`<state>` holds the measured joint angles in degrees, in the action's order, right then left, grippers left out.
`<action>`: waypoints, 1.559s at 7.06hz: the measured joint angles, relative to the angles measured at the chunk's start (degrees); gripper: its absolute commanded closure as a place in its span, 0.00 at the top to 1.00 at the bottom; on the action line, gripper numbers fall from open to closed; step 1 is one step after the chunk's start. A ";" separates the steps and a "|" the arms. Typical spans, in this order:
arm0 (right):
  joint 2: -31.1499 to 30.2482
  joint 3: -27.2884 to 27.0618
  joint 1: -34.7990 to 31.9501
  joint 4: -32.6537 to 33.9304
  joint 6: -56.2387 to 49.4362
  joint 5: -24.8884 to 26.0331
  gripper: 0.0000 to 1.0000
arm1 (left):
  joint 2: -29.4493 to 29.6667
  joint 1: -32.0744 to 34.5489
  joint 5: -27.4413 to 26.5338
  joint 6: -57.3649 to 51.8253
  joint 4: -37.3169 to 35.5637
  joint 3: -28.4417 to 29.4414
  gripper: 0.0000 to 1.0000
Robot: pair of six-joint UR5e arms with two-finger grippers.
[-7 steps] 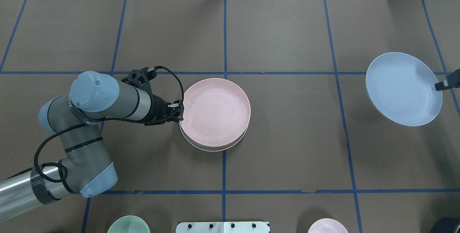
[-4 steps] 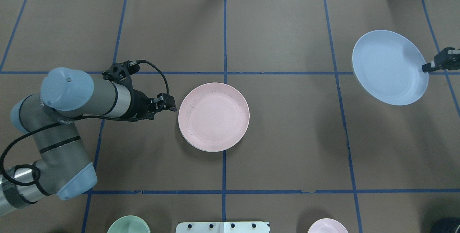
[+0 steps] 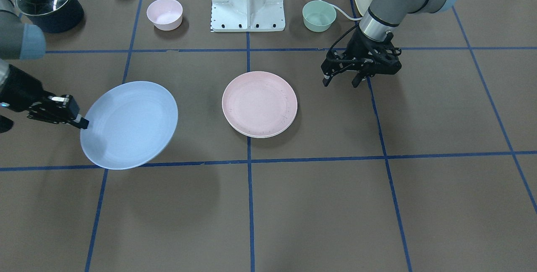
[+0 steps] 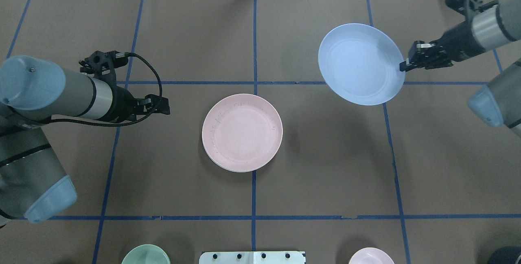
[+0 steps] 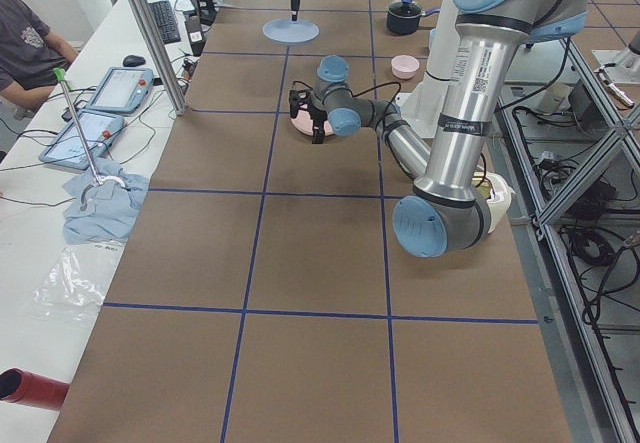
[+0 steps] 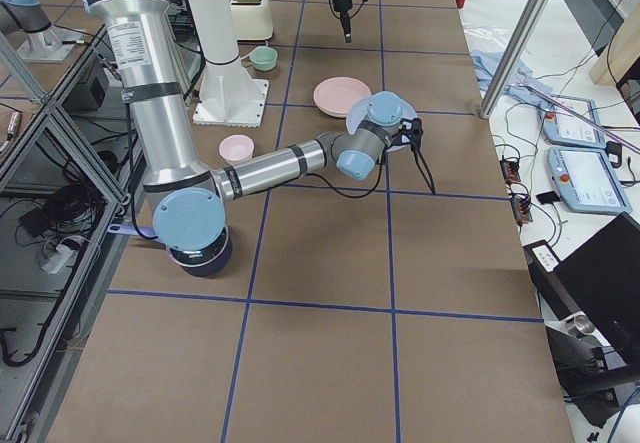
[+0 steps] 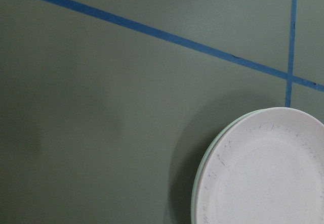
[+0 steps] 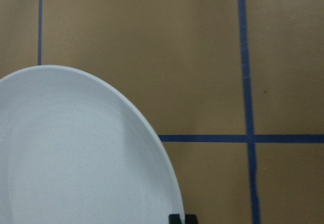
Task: Stack three plates with pink and blue
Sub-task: 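Release pink plate, withdraw left gripper while right gripper lifts blue plate, then carry the blue plate with the right gripper onto the pink plate and lower it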
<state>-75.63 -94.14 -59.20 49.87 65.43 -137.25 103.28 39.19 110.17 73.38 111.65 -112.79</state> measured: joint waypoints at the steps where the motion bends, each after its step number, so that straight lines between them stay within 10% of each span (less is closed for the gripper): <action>1: 2.38 -0.01 4.37 0.39 3.41 4.25 0.00 | -1.68 3.28 1.58 -5.68 -0.97 -0.37 1.00; 5: 10.38 -1.30 18.65 6.60 13.07 19.34 0.00 | -9.17 18.10 5.96 -30.42 -3.70 -0.42 1.00; 11: 14.39 -2.97 29.37 14.67 15.15 29.89 0.00 | -10.11 20.19 6.46 -33.92 -3.67 0.85 1.00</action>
<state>-61.24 -97.12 -29.83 64.54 80.59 -107.36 93.17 59.38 116.63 39.47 107.98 -111.94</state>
